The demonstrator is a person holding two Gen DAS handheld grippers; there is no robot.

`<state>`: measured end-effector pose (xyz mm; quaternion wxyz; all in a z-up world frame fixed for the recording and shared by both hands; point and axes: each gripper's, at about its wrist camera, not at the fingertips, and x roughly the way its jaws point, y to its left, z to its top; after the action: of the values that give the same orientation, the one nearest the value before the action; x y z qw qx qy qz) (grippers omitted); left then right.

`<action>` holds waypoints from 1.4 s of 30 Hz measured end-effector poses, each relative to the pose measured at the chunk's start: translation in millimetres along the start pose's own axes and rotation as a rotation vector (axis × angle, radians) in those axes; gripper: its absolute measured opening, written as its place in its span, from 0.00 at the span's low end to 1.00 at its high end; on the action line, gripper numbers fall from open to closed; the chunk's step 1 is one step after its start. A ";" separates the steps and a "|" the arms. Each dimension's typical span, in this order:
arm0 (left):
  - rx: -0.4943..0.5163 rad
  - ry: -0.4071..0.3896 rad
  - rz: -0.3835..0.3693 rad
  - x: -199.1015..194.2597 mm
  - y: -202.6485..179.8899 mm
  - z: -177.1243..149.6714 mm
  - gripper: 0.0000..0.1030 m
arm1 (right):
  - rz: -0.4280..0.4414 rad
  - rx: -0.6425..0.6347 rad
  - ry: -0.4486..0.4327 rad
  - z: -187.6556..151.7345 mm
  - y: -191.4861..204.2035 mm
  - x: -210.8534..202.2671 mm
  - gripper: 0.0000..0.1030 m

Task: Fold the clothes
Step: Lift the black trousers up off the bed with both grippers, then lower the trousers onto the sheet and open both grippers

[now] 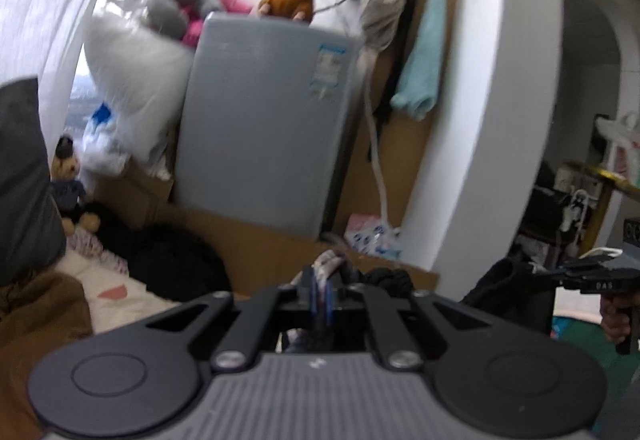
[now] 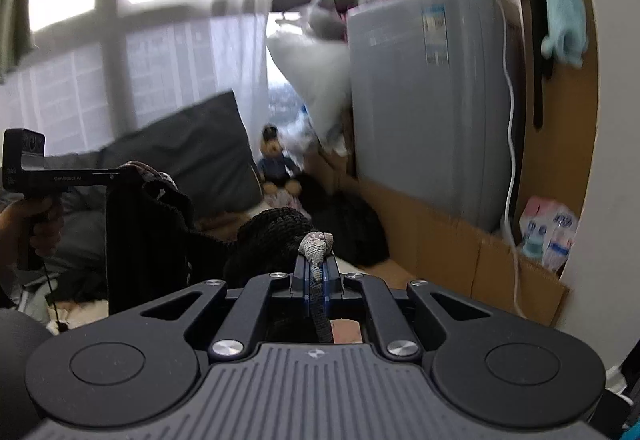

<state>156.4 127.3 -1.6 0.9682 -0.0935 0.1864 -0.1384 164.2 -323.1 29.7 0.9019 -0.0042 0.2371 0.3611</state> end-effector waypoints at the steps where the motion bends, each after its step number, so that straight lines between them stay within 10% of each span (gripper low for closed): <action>1: -0.005 0.011 0.003 13.0 9.1 -2.0 0.05 | -0.002 0.005 0.013 -3.3 -6.9 14.0 0.07; 20: -0.133 0.202 0.077 206.5 142.6 -52.3 0.05 | -0.099 0.068 0.208 -49.3 -110.3 264.4 0.07; 42: -0.177 0.467 0.201 349.3 192.2 -131.9 0.12 | -0.199 0.099 0.395 -121.2 -175.0 409.4 0.08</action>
<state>461.8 185.9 -283.8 0.8959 -0.1242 0.4245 -0.0426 483.7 -208.2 -282.8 0.8682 -0.0537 0.4250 0.2504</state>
